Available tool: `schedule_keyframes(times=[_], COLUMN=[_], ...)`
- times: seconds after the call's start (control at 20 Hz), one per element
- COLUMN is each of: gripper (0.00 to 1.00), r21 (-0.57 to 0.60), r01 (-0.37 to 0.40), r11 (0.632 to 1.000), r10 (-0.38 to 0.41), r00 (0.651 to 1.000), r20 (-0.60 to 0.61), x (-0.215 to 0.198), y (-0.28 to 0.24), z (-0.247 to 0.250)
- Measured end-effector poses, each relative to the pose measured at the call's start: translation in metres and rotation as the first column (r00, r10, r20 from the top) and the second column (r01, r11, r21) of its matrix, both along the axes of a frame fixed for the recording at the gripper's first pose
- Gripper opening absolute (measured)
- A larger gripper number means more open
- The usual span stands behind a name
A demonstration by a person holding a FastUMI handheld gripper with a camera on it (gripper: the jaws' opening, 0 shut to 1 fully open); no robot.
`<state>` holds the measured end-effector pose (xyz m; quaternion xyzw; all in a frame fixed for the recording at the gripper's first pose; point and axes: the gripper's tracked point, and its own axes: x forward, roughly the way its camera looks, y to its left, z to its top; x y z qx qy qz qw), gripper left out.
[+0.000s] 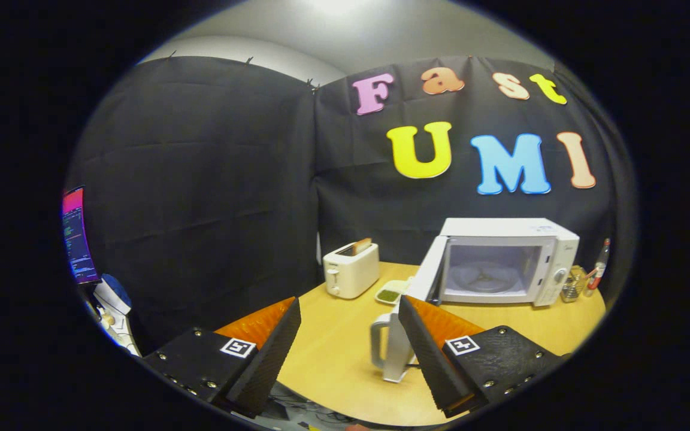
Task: Open the microwave, put the food inside, and close the microwave door.
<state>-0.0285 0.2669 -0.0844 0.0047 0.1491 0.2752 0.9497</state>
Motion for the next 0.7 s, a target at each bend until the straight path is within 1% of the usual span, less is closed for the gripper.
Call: schedule_keyframes(times=[0.15, 0.3, 0.5, 0.7], gripper=[0.99, 0.99, 1.00, 1.00], r21=[-0.014, -0.039, -0.096, -0.106], r01=[0.114, 0.221, 0.343, 0.436], r11=[0.993, 0.974, 0.935, 0.894], r10=[-0.114, -0.223, -0.352, -0.448], r00=[0.993, 0.974, 0.931, 0.870], r20=[-0.005, -0.033, -0.100, -0.204], x=[0.020, 0.028, 0.027, 0.022], y=[-0.065, -0.135, -0.220, -0.276], z=[-0.004, -0.020, -0.057, -0.098])
